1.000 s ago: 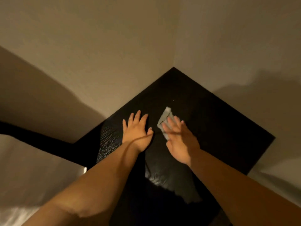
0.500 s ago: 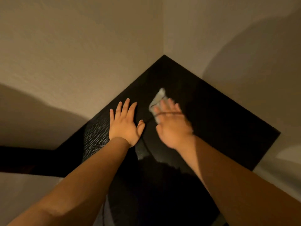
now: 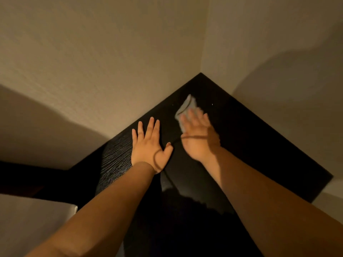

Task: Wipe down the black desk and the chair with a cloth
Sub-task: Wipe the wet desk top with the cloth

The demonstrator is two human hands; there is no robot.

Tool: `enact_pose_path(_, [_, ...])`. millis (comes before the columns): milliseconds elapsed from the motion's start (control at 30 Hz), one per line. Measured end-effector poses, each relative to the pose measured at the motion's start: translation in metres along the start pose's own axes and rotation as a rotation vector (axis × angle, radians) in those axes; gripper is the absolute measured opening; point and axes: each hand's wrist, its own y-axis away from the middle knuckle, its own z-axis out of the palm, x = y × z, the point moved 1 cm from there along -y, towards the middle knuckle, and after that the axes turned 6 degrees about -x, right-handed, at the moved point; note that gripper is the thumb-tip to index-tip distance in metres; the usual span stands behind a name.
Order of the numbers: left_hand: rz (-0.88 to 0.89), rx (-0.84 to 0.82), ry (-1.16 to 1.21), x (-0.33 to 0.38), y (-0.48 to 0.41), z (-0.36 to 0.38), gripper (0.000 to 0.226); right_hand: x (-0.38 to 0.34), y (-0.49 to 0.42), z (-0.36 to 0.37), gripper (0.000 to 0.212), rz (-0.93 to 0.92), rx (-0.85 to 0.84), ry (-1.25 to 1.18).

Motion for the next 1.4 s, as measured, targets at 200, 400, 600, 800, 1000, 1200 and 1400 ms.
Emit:
enact_pose_path(200, [0.006, 0.003, -0.002, -0.001, -0.001, 0.002, 0.092, 0.017, -0.034, -0.024, 0.07, -0.18, -0.213, 0.207])
enact_pose_path(400, [0.006, 0.013, 0.021, -0.001, -0.001, 0.0, 0.092, 0.002, -0.065, -0.018, 0.068, 0.122, -0.085, 0.084])
enact_pose_path(600, [0.014, 0.009, 0.018, -0.001, -0.002, 0.001, 0.091, -0.015, -0.044, -0.011, 0.067, -0.265, -0.167, 0.116])
enact_pose_path(800, [0.005, 0.01, 0.001, -0.001, -0.002, 0.002, 0.091, 0.031, -0.092, -0.029, 0.065, 0.106, -0.02, 0.066])
enact_pose_path(1000, [0.014, 0.004, 0.021, 0.0, -0.002, -0.001, 0.091, 0.019, -0.045, -0.015, 0.069, -0.003, -0.168, 0.125])
enact_pose_path(1200, [0.019, 0.007, 0.017, -0.002, -0.003, 0.0, 0.09, 0.086, -0.025, -0.031, 0.066, 0.198, -0.008, 0.008])
enact_pose_path(1400, [0.028, 0.014, 0.018, -0.003, -0.002, 0.0, 0.09, 0.027, -0.01, -0.013, 0.073, 0.01, -0.056, 0.043])
